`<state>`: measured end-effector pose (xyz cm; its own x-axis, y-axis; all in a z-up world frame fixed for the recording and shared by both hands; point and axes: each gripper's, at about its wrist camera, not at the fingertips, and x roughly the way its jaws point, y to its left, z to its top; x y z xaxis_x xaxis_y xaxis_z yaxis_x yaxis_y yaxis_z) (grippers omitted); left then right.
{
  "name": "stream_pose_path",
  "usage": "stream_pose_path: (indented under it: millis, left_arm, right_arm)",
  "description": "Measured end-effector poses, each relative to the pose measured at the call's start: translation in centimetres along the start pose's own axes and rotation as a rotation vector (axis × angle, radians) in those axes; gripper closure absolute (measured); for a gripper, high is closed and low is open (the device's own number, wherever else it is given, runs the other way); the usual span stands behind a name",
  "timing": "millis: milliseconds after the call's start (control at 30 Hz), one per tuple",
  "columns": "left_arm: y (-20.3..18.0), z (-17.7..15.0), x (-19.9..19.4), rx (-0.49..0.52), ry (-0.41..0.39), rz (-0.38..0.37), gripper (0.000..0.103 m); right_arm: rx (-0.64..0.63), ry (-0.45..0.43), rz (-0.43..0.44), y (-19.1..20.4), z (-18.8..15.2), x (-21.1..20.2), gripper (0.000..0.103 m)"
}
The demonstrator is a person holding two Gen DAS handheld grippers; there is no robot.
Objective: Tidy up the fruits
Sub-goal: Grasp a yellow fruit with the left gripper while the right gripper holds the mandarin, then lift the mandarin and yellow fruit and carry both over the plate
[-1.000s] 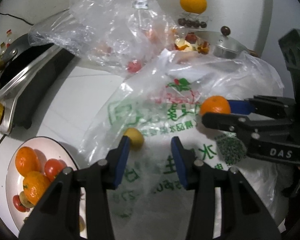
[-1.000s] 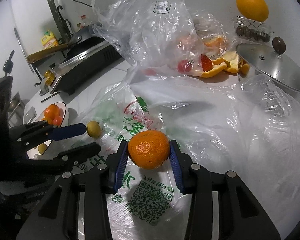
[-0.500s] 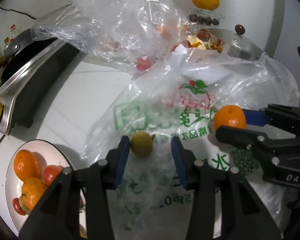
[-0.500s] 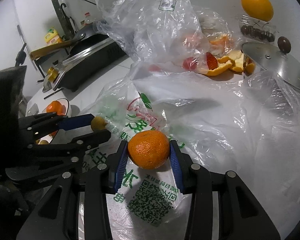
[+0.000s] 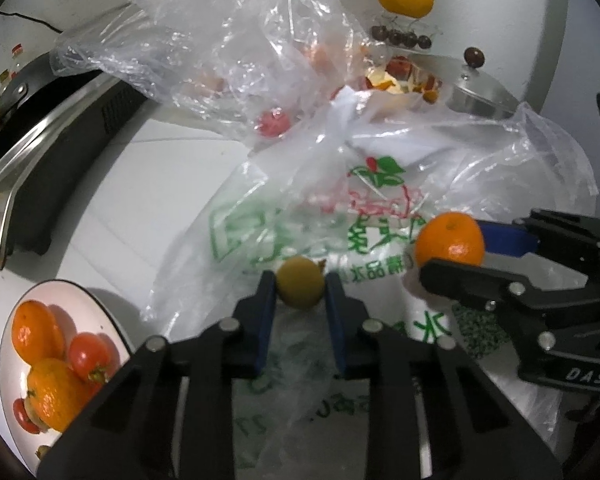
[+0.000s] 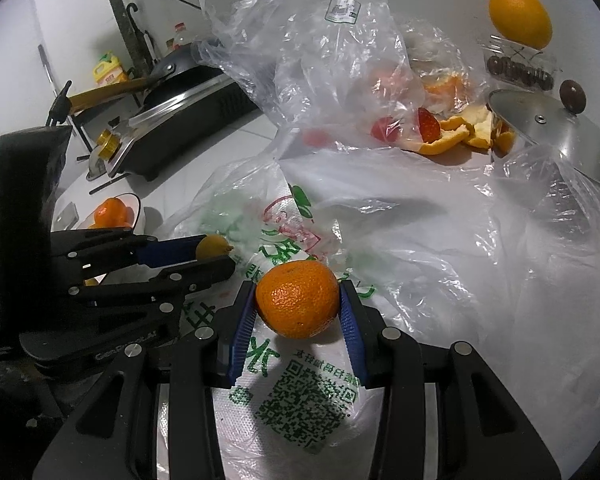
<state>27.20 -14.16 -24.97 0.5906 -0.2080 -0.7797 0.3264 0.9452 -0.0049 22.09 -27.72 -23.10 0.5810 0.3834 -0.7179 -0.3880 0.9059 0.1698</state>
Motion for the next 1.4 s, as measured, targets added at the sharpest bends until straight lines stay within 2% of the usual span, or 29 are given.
stream_pose_path:
  millis: [467,900,1400]
  left_arm:
    - [-0.9,0.2,-1.9,0.026,-0.038,-0.070,0.077]
    - [-1.8,-0.3,-3.4,0.055,-0.056,-0.072,0.077]
    - [-2.4,-2.1,-7.1,0.068,-0.101,-0.087,0.077]
  right_arm:
    - [0.003,0.002,-0.001,0.0,0.0,0.0,0.060]
    - [-0.002,-0.004,-0.014,0.2,-0.1,-0.2,0.060]
    - [-0.021,-0.034,-0.043,2.3,-0.3,-3.1,0.060]
